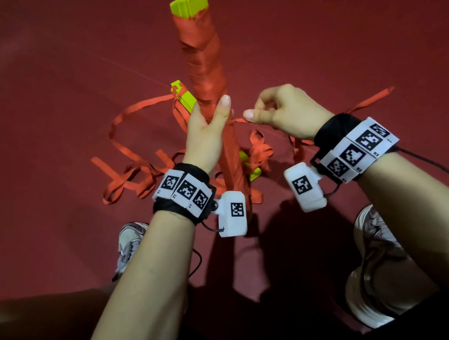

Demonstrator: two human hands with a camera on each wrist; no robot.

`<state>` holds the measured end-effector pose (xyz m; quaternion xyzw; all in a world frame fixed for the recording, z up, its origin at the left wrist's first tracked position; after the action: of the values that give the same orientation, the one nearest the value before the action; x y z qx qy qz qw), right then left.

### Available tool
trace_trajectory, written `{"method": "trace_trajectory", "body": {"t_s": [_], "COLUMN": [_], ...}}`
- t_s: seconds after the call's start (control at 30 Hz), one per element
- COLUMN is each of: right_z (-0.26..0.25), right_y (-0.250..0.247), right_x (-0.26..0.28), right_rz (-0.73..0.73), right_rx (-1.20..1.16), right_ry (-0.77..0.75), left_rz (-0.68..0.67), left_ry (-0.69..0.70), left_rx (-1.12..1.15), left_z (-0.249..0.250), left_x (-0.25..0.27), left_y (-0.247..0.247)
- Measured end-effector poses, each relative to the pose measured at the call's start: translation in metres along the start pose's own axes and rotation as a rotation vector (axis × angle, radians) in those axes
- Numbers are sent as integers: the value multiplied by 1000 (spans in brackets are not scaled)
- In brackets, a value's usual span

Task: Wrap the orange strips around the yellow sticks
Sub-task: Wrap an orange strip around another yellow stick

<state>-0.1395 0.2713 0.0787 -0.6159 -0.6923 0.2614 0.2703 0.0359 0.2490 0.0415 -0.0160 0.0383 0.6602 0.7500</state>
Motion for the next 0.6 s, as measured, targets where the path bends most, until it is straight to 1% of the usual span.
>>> {"method": "trace_trajectory", "body": {"t_s": [0.13, 0.23, 0.33, 0.4, 0.47, 0.6], "right_z": [0, 1, -1, -5, -6, -5], "right_y": [-9, -13, -15, -14, -12, -1], "right_x": [1, 1, 1, 1, -1, 0], "right_rz": [-6, -10, 51, 82, 83, 66], "right_rx": [-51, -72, -31, 29, 85, 66], "right_ry": [-173, -203, -231, -214, -170, -72], "left_rz": [41, 76, 90, 98, 103, 92], "left_ry": [-16, -8, 3, 19, 25, 22], "left_rx": [5, 0, -2, -7, -17, -8], "left_z": [-4, -7, -8, -7, -6, -4], "left_x": [-4, -6, -7, -7, -6, -4], "left_y": [-6, -11, -13, -13, -12, -10]}}
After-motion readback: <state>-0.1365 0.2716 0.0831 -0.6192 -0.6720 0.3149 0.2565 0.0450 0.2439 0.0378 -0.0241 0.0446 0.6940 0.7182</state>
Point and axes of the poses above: each hand's wrist, its own x-axis away from the middle knuckle, its own y-axis out of the palm, z = x × y, the point moved 2 cm from there along -x, towards the middle knuckle, and after that the axes turned 1 degree about x, right-handed, at the moved point
